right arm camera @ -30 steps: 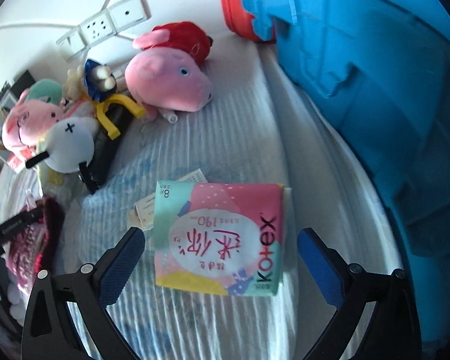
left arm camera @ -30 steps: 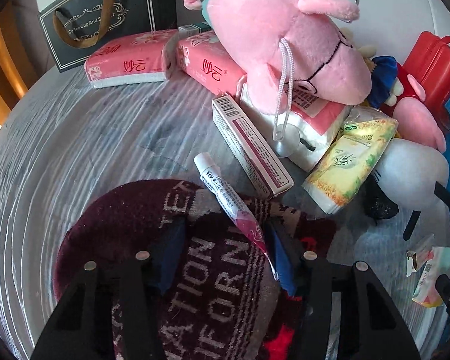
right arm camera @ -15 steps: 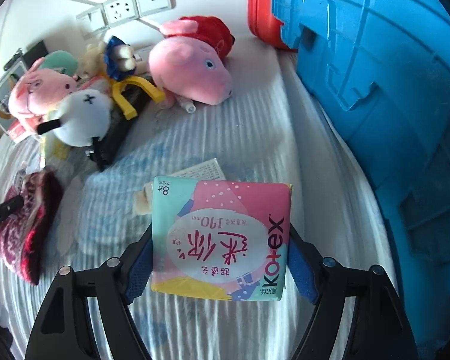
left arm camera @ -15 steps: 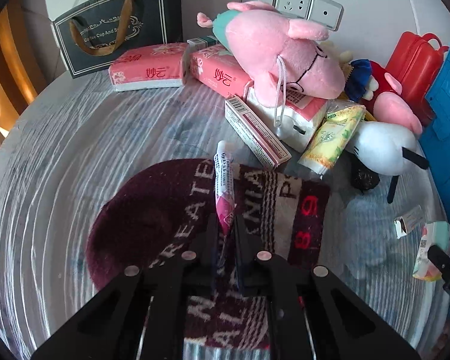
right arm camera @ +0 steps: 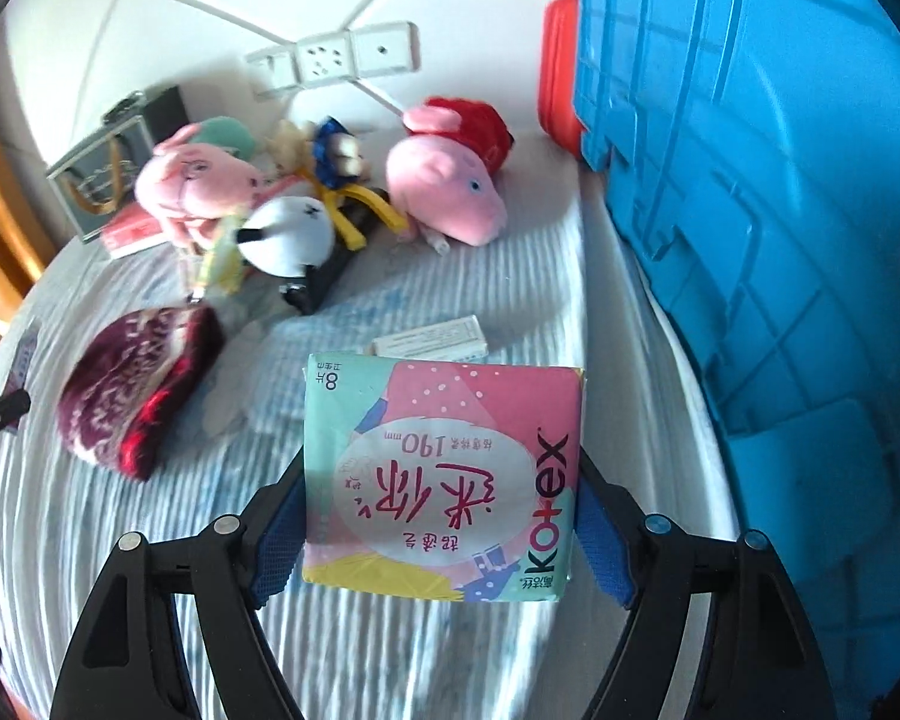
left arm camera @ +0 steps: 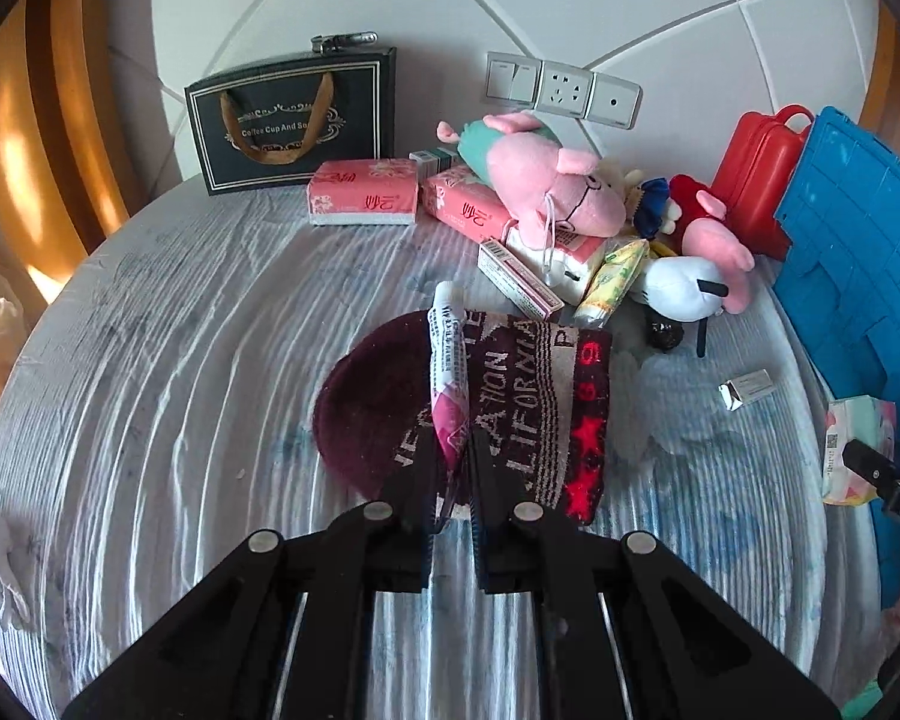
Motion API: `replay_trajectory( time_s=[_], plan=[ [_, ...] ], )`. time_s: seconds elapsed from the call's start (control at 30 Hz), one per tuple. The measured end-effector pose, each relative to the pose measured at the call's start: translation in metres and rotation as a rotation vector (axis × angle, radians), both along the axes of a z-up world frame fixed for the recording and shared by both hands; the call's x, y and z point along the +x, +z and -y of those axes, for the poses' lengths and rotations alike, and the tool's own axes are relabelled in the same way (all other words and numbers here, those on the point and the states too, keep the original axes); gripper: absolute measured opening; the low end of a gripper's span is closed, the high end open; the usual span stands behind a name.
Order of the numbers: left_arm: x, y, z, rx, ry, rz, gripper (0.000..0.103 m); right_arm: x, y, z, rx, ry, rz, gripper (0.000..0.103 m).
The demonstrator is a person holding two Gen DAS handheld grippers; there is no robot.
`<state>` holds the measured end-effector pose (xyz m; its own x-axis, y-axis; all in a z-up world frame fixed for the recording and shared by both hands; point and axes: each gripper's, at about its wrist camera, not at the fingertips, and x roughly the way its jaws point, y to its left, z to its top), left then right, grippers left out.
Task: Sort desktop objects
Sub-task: 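Lift the tube and Kotex pack and carry both over the blue bin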
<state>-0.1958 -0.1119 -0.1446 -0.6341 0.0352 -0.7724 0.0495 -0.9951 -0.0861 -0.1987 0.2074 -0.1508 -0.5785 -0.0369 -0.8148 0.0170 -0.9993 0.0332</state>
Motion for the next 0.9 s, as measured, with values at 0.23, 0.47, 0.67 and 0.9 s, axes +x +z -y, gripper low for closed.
replay_trajectory(
  time_s=[0.23,0.47,0.67,0.9],
  plan=[
    [0.045,0.034,-0.004,-0.024,-0.031,-0.08,0.009,0.038,0.037,0.005,0.003,0.03,-0.086,0.078],
    [0.092,0.074,-0.02,-0.041,-0.093,-0.171,0.009,0.094,0.1,0.007,0.02,0.072,-0.259,0.078],
    [0.132,0.106,-0.042,-0.071,-0.138,-0.277,0.009,0.154,0.154,-0.001,0.011,0.079,-0.406,0.078],
    [0.166,0.141,-0.093,-0.04,-0.249,-0.399,0.009,0.21,0.196,-0.032,-0.001,0.014,-0.545,0.078]
  ],
)
